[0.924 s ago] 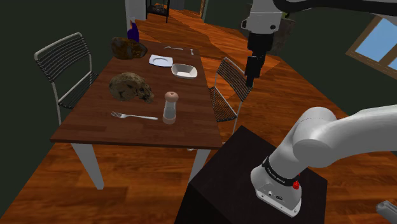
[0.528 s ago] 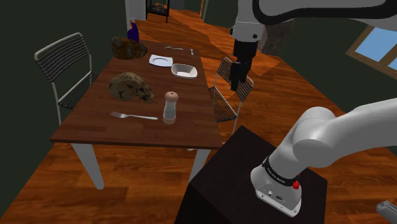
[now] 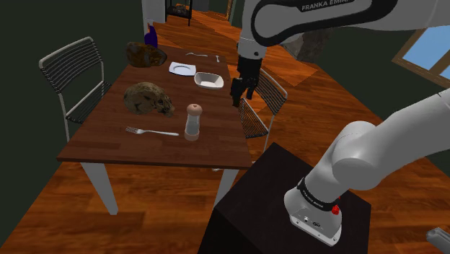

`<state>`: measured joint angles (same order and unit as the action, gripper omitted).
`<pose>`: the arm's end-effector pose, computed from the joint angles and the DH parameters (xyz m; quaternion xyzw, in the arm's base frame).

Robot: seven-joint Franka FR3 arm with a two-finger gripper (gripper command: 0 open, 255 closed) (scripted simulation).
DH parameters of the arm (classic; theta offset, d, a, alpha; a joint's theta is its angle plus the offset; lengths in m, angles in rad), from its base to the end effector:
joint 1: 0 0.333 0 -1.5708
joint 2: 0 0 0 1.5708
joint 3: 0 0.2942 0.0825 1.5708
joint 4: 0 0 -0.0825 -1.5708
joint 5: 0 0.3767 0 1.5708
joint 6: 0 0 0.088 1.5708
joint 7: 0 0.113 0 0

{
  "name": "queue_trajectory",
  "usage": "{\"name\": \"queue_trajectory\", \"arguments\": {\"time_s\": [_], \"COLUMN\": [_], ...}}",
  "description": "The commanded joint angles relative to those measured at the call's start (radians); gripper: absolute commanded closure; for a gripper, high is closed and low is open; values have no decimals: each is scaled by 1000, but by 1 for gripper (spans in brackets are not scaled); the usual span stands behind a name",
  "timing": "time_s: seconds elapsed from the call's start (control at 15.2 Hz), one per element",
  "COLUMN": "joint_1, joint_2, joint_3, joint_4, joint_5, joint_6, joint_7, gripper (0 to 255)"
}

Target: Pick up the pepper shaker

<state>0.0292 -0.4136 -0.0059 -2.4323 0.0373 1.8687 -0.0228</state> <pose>0.4025 0.0124 0.4219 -0.9969 -0.0165 0.0749 0.0185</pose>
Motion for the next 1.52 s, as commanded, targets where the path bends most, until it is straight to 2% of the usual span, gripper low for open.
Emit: {"name": "queue_trajectory", "arguments": {"time_s": [0.0,0.46,0.92,1.45], "joint_1": [2,11,16,16], "joint_2": [68,313,560,626], "joint_3": [0,5,10,13], "joint_4": [20,131,305,278], "joint_5": [13,65,117,130], "joint_6": [68,262,396,488], "joint_7": [8,33,47,31], "gripper": [0,0,0,0]}}
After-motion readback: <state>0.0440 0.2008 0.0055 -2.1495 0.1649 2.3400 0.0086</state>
